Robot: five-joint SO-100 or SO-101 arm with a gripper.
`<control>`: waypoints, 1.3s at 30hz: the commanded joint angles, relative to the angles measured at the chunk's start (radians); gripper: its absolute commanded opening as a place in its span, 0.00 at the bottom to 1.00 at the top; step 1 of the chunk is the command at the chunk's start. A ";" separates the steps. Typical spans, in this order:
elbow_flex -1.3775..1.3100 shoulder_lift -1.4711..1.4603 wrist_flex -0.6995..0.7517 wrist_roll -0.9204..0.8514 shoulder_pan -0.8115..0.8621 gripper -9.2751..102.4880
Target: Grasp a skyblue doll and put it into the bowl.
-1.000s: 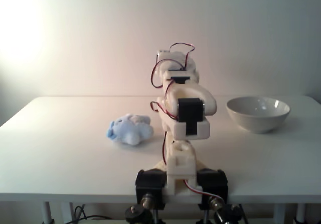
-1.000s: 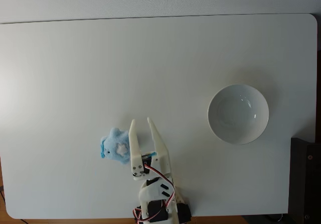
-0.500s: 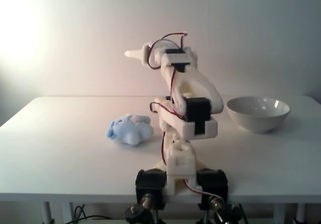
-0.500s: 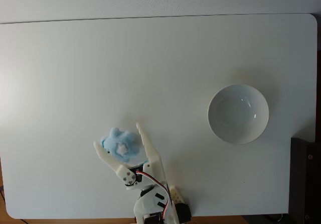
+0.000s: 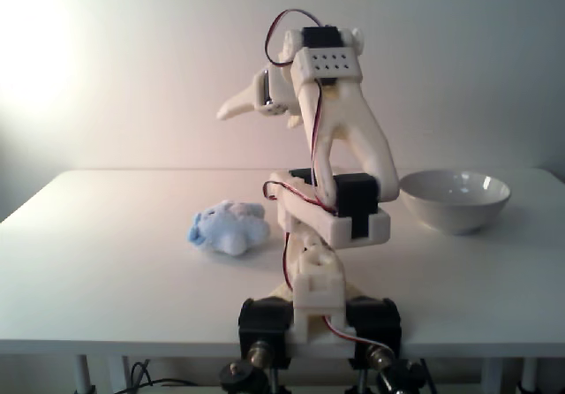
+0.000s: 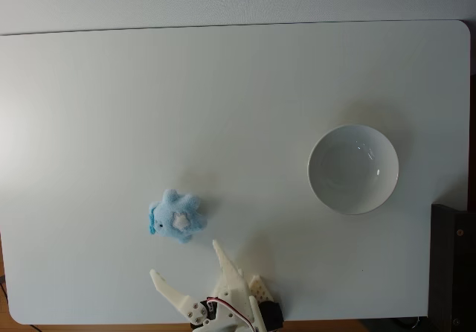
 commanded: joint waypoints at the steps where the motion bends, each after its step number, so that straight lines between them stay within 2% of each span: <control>1: -0.075 -0.023 0.020 -0.006 -0.031 0.59; 9: -0.189 -0.307 0.020 -0.006 -0.035 0.78; 15: -0.279 -0.611 0.020 -0.003 -0.034 0.88; 26: -0.370 -1.046 0.020 -0.003 -0.046 0.89; 39: -0.370 -1.250 0.009 -0.003 -0.117 0.89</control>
